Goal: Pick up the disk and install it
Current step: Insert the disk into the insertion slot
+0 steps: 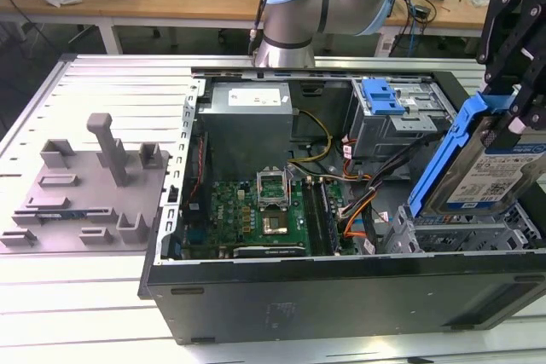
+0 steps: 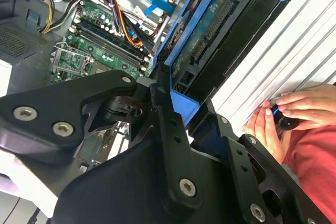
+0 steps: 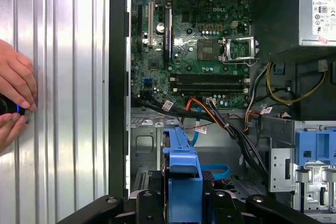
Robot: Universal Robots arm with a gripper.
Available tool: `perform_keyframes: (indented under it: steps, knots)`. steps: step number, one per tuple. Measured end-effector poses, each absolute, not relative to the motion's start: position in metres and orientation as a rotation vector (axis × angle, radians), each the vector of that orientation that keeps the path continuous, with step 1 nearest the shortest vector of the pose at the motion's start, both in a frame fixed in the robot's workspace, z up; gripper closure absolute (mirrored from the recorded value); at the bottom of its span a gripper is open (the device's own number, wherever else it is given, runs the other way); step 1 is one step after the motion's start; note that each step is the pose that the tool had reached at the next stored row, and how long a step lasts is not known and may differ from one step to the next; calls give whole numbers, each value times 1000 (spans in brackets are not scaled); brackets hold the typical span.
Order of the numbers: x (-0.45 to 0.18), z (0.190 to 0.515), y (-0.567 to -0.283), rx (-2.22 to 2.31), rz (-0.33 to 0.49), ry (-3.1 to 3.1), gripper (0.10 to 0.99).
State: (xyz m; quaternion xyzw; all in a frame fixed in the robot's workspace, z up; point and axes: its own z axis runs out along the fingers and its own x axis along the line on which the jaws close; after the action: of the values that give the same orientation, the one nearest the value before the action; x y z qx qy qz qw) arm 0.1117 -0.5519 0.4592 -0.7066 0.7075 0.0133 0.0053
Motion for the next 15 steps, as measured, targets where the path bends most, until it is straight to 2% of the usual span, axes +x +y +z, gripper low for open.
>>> perform_keyframes:
  steps: [15]
  knots:
    - [112, 448, -552, -2212, 42, 2215, 722]
